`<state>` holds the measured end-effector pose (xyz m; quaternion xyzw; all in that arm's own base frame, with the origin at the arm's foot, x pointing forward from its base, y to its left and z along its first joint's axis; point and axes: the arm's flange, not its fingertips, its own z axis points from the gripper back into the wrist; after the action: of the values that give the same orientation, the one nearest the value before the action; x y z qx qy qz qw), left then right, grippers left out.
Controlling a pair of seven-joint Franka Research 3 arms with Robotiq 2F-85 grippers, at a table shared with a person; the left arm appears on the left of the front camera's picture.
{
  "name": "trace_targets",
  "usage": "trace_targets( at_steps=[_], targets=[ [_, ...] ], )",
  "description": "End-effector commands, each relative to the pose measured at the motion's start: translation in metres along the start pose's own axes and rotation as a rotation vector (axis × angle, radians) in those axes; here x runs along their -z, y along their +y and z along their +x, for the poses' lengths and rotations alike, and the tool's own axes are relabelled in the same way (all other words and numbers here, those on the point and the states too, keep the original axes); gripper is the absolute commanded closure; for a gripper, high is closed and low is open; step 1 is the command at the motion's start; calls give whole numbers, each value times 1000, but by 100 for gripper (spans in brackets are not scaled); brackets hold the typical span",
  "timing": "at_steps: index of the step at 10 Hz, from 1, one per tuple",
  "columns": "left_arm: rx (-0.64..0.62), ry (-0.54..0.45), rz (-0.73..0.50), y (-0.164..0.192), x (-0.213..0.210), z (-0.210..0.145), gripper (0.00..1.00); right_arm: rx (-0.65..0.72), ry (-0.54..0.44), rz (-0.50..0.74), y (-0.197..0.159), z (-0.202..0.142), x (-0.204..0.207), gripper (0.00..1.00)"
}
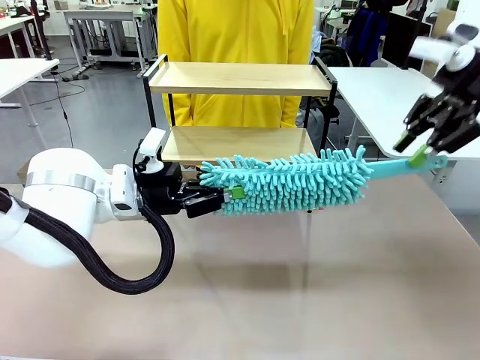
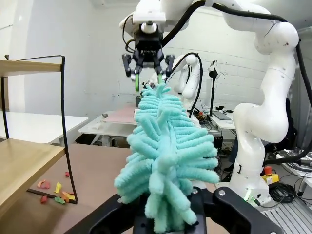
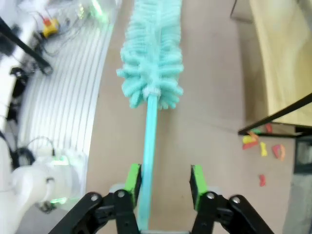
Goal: Clean the shelf.
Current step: Hand the Duster back to the human.
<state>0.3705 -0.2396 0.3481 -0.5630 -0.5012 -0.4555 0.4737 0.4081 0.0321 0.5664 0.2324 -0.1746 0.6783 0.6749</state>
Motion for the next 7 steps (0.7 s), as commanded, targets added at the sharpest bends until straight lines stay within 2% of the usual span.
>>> trace_targets(
  at_steps=[1,2,5,7],
  targets=[
    [3,-4,-5,0,1,1,100,20,-247,-14,3,-12,-45,8],
    [3,-4,-5,0,1,1,100,51,-347,-16,3,-23,-63,0],
    [3,-4,-5,0,1,1,100,149,-567,-88,0,-68,-99,0],
    [3,-4,-5,0,1,1,100,159,-598,-131,2,-78,-110,0]
  ],
)
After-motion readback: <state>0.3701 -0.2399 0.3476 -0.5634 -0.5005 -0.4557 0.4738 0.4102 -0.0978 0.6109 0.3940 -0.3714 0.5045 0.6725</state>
